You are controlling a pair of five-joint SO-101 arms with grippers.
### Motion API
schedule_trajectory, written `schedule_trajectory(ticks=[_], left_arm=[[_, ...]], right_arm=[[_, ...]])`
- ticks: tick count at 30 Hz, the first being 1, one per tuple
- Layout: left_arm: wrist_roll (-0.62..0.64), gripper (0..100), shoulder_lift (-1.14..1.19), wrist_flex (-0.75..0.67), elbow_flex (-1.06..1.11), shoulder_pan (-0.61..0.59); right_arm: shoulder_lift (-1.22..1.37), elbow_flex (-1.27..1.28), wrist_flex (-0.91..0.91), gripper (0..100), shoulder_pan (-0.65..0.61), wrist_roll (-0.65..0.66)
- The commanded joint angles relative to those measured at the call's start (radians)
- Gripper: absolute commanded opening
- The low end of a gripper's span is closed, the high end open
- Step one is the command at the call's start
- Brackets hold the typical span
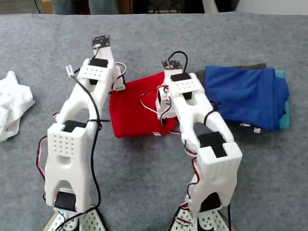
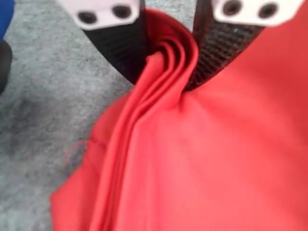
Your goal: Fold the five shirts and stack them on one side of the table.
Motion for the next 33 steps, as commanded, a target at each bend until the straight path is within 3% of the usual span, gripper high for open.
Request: schedule_trajectory(ticks=[1, 8, 14, 18, 22, 33], left_arm=[[-0.043, 3, 0.055, 0.040, -0.120, -0.002], [-0.081, 3, 0.086, 0.157, -0.414, -0.001], [-0.138, 3, 0.097, 0.232, -0.743, 0.079], [-0.138, 3, 0.097, 0.232, -0.848, 0.145], [-0.135, 3, 0.097, 0.157, -0.892, 0.200], [-0.135, 3, 0.201, -0.229, -0.889, 0.386]], right_arm=[[0.044, -0.062, 0.037, 1.5, -0.008, 0.011], [-0.048, -0.321, 0.235, 1.5, 0.051, 0.068], [-0.206, -0.483, 0.377, 1.5, 0.097, 0.189], [-0.288, -0.533, 0.408, 1.5, 0.193, 0.238], [-0.349, -0.556, 0.430, 1.5, 0.321, 0.301], [-0.427, -0.562, 0.365, 1.6, 0.678, 0.477]])
